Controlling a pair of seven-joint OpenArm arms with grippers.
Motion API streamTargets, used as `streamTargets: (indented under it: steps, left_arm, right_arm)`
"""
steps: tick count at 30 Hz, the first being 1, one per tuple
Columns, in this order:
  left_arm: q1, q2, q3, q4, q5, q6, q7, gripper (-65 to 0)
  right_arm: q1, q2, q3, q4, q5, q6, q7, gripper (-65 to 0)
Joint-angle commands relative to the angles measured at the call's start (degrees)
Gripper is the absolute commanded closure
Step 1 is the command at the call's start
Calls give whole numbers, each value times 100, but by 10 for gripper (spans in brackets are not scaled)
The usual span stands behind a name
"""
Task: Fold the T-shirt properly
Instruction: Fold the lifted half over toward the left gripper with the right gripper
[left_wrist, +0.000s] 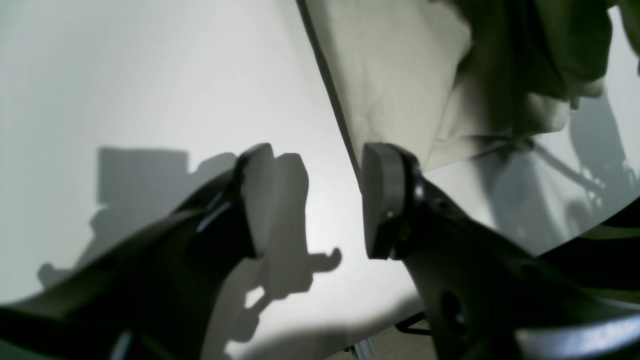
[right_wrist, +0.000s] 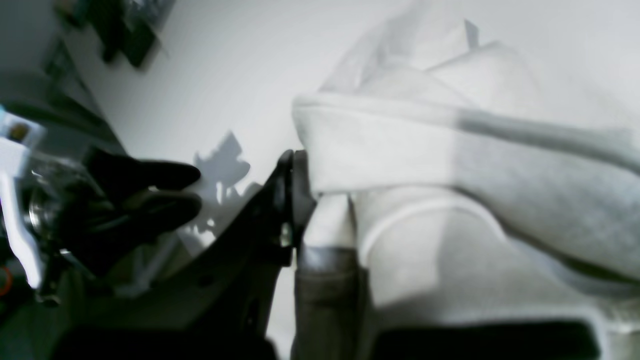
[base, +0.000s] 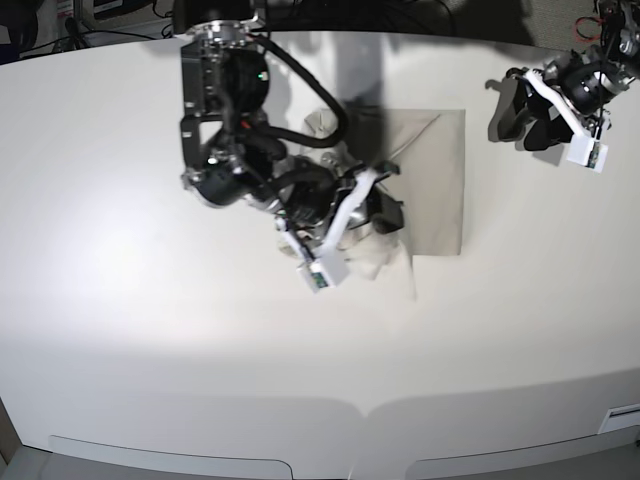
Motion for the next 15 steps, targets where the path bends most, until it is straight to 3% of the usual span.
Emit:
streamTargets:
  steps: [1,3,6,9,11,15]
  left_arm:
    - [4,-66,-33,92,-85,-26,-146,-281]
    - [2,-74,-33,92,-79,-26,-140,-281]
    - [2,-83,-33,92,-81,-28,-140,-281]
    - [2,-83,-33,92,-83,-26,-144,-281]
    - [2,-83,-33,92,-83,-26,-140,-281]
    - [4,-83,-33,92,-81,-26,-125,-281]
  right_arm:
    - [96,-27,-168,83,98,-105,199,0]
    - [96,-27,-468,33,-157,-313,267,0]
    - [94,-27,-846,-57,-275,-343,313,-4]
    - [94,-27,-1134,-68,-9,-466,577,-210]
    - [96,-27,-1259,-68,289,-640,909,-241]
    - [96,-27,-1419,-68,374,-640,1362,-241]
